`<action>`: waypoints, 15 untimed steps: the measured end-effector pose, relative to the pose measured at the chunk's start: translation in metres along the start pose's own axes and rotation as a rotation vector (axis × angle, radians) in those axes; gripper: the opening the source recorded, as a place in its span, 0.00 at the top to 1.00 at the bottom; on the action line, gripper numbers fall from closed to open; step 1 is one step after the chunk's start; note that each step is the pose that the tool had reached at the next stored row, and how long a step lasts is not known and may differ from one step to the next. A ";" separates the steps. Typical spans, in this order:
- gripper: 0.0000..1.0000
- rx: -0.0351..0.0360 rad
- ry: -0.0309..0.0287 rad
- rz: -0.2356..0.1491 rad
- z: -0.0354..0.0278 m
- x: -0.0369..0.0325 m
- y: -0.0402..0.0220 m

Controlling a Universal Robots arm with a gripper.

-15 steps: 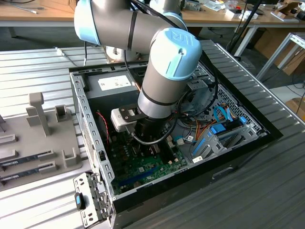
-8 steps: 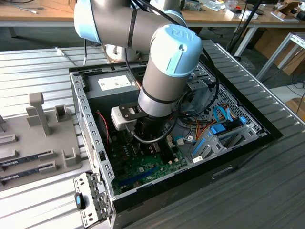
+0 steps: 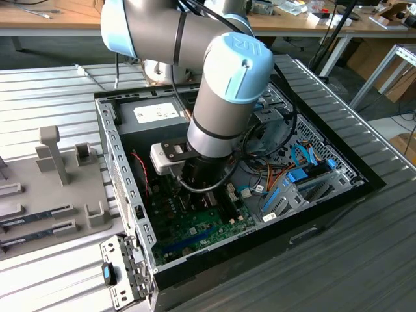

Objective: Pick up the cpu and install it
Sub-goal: 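Close the cpu cover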

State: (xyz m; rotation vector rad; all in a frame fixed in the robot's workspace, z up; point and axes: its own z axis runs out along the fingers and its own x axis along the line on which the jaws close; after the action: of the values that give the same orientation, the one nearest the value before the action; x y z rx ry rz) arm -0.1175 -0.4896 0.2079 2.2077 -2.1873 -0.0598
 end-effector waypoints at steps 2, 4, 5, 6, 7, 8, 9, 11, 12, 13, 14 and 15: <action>0.56 -0.0002 -0.0001 0.000 0.0016 -0.0021 -0.0001; 0.56 -0.0004 -0.0001 0.000 0.0033 -0.0029 -0.0003; 0.56 -0.0006 0.0024 0.001 0.0042 -0.0029 -0.0003; 0.56 -0.0006 0.0058 0.001 0.0046 -0.0029 -0.0003; 0.56 -0.0007 0.0103 0.002 0.0048 -0.0029 -0.0003; 0.56 -0.0008 0.0165 0.002 0.0050 -0.0029 -0.0003; 0.56 -0.0008 0.0224 0.002 0.0053 -0.0029 -0.0003; 0.56 -0.0008 0.0337 0.003 0.0061 -0.0029 -0.0004; 0.56 -0.0010 0.0370 0.003 0.0064 -0.0029 -0.0004; 0.56 -0.0010 0.0370 0.003 0.0065 -0.0029 -0.0004; 0.56 -0.0010 0.0370 0.003 0.0065 -0.0029 -0.0004; 0.56 -0.0008 0.0368 0.003 0.0066 -0.0029 -0.0004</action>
State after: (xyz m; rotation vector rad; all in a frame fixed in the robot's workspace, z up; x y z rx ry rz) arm -0.1175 -0.4867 0.2012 2.1868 -2.1714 -0.0199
